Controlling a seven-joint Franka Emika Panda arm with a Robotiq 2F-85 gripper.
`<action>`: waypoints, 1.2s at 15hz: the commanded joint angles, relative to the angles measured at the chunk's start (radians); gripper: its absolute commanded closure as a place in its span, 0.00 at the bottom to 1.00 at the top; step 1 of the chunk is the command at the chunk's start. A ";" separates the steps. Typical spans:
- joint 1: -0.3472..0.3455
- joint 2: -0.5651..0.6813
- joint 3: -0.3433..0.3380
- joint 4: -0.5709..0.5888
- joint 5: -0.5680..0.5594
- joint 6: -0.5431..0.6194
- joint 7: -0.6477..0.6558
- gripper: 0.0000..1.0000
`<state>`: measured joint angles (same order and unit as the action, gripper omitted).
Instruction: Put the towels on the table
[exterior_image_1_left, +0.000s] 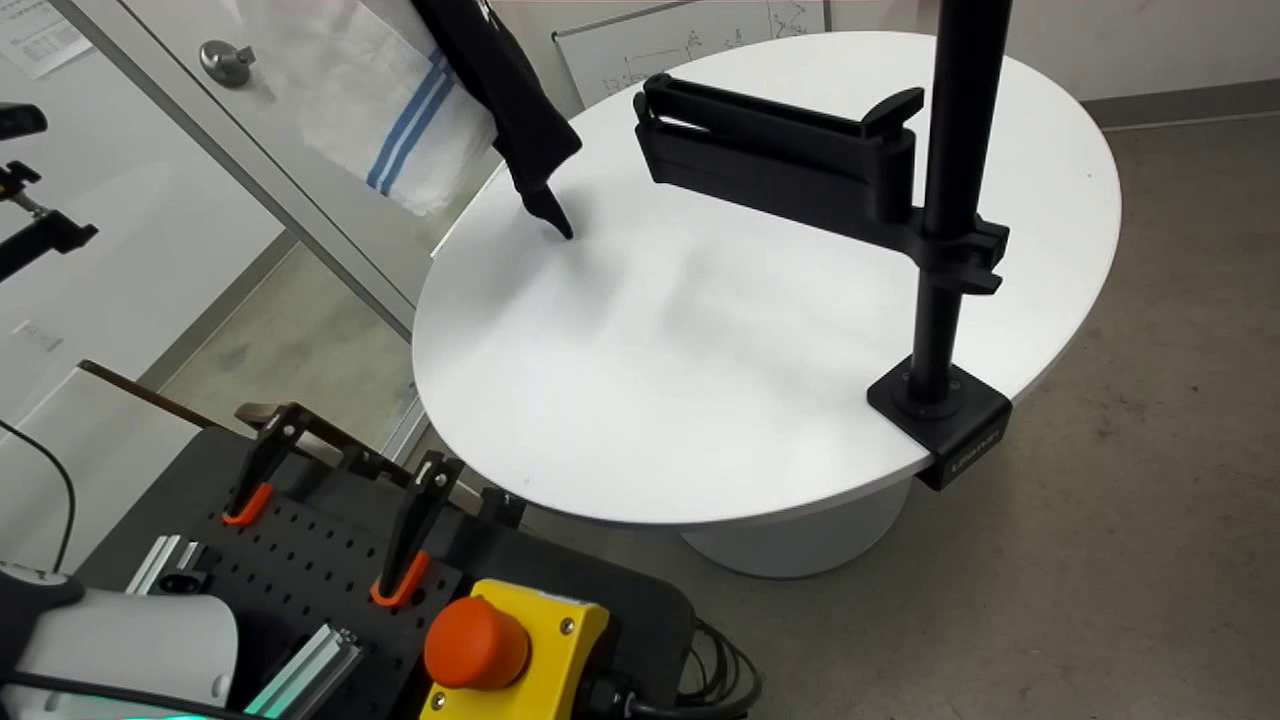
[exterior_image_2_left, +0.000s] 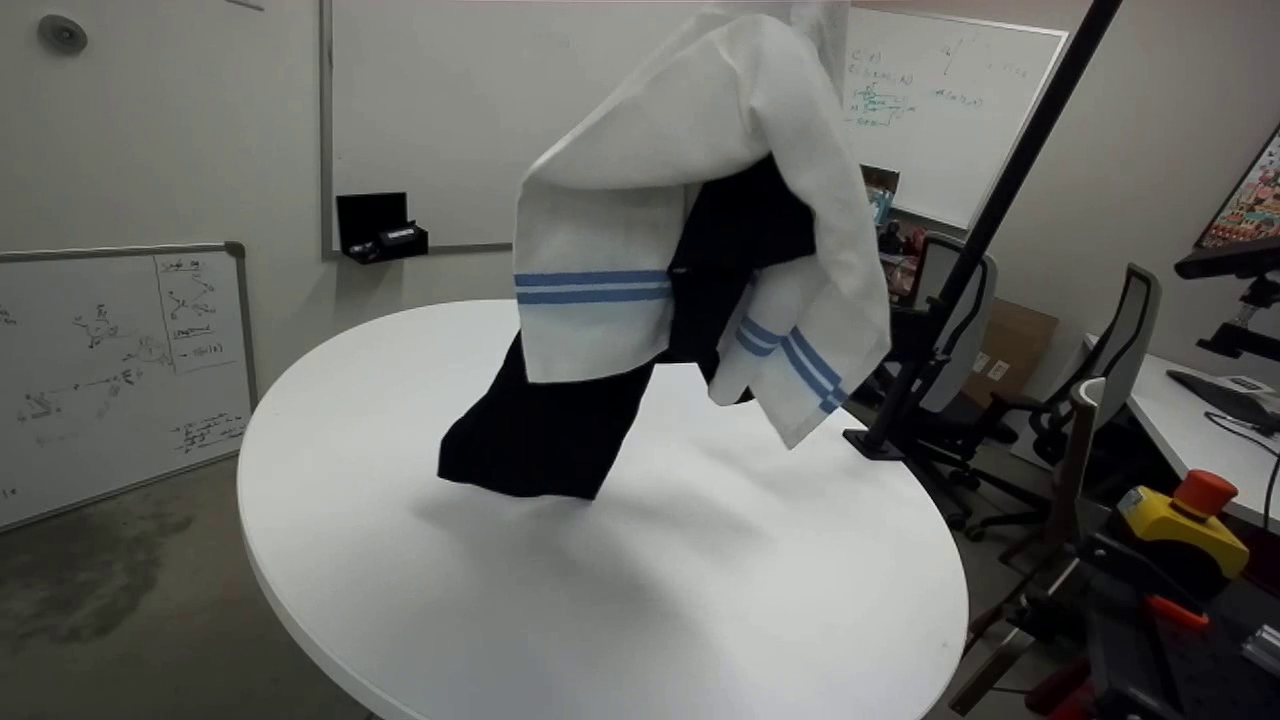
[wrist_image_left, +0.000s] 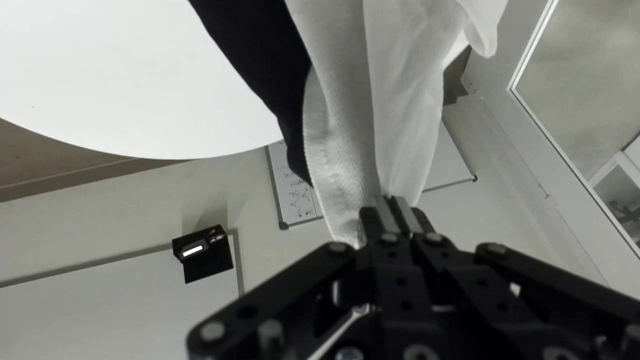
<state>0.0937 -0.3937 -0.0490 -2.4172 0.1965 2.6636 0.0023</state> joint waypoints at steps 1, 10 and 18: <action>-0.049 -0.083 -0.023 -0.050 -0.061 -0.084 -0.079 1.00; -0.098 -0.127 -0.062 -0.040 -0.288 -0.353 -0.364 1.00; -0.044 0.001 -0.030 -0.069 -0.354 -0.450 -0.491 1.00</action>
<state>0.0313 -0.4532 -0.0911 -2.4958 -0.1306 2.2348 -0.4613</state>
